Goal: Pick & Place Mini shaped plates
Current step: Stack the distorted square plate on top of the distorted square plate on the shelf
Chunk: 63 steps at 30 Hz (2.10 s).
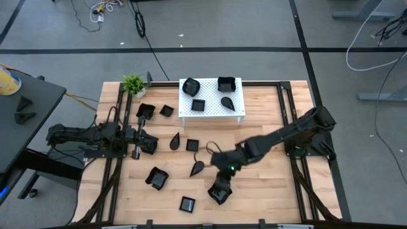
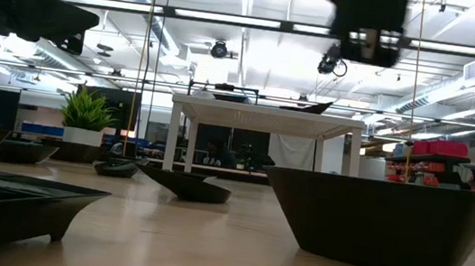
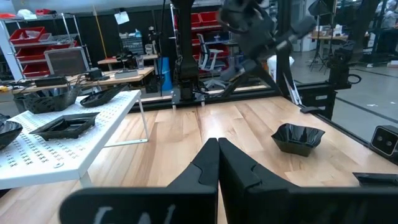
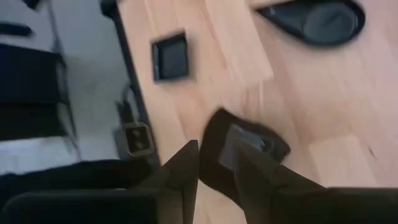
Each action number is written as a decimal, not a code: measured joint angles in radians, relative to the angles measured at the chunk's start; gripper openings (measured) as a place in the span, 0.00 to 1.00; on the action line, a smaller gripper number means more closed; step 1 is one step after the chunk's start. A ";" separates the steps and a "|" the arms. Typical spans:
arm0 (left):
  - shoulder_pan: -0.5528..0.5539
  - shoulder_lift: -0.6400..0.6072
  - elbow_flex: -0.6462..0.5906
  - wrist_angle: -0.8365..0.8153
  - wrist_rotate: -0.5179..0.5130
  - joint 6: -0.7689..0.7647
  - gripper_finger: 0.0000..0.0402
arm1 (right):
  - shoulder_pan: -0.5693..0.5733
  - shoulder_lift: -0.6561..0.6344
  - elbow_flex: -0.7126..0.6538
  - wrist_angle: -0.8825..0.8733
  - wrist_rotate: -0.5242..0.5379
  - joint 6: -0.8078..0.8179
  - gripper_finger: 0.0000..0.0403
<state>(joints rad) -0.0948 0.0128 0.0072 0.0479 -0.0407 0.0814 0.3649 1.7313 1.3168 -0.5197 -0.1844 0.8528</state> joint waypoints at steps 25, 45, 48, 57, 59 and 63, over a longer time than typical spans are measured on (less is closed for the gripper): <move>0.000 0.000 0.000 0.000 0.000 0.000 0.01 | 0.119 0.013 -0.039 -0.132 0.091 0.157 0.26; 0.000 0.000 0.000 0.000 0.000 0.000 0.01 | 0.121 0.167 -0.002 -0.156 0.137 0.072 0.26; 0.000 0.000 0.000 0.000 0.000 0.000 0.01 | 0.120 0.173 -0.002 -0.156 0.158 0.071 0.26; 0.000 0.000 0.000 0.000 0.000 0.000 0.01 | 0.120 0.195 -0.004 -0.118 0.172 0.061 0.26; 0.000 0.000 0.000 0.000 0.000 0.000 0.01 | 0.120 0.199 -0.004 -0.085 0.169 0.054 0.26; 0.000 0.000 0.000 0.000 0.000 0.000 0.01 | 0.120 0.204 -0.005 -0.078 0.167 0.055 0.26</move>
<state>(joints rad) -0.0948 0.0132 0.0074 0.0479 -0.0406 0.0814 0.4850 1.9358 1.3117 -0.5978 -0.0173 0.9073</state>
